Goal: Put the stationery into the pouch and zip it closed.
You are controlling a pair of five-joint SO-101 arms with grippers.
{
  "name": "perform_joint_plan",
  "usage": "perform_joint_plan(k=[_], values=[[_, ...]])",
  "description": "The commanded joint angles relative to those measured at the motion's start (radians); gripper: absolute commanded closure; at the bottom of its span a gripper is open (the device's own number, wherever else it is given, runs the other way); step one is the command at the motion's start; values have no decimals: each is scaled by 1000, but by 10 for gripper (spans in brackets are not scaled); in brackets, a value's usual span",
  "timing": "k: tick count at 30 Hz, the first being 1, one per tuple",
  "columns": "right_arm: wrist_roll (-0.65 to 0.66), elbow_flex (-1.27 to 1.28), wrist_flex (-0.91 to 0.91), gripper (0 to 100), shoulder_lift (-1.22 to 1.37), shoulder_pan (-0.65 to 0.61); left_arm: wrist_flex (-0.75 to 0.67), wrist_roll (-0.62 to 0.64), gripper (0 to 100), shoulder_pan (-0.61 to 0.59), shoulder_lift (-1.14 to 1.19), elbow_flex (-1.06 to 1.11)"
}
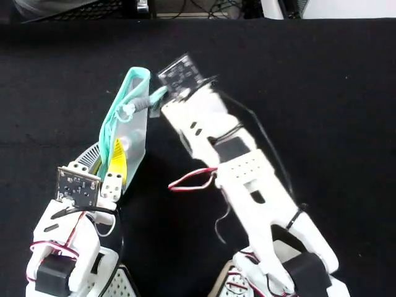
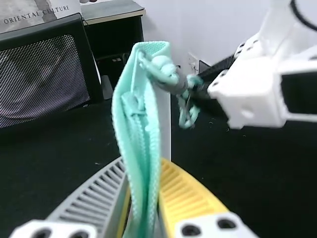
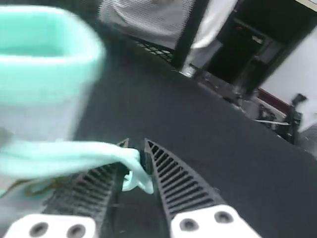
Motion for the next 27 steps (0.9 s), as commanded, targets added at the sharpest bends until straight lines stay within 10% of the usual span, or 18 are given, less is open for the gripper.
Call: perform_joint_plan(k=[1, 27], values=[[-9, -90, -21, 986, -58, 87, 29, 0, 970, -7, -2, 44], [-3, -754, 92, 985, 283, 190, -2, 41, 970, -8, -2, 85]])
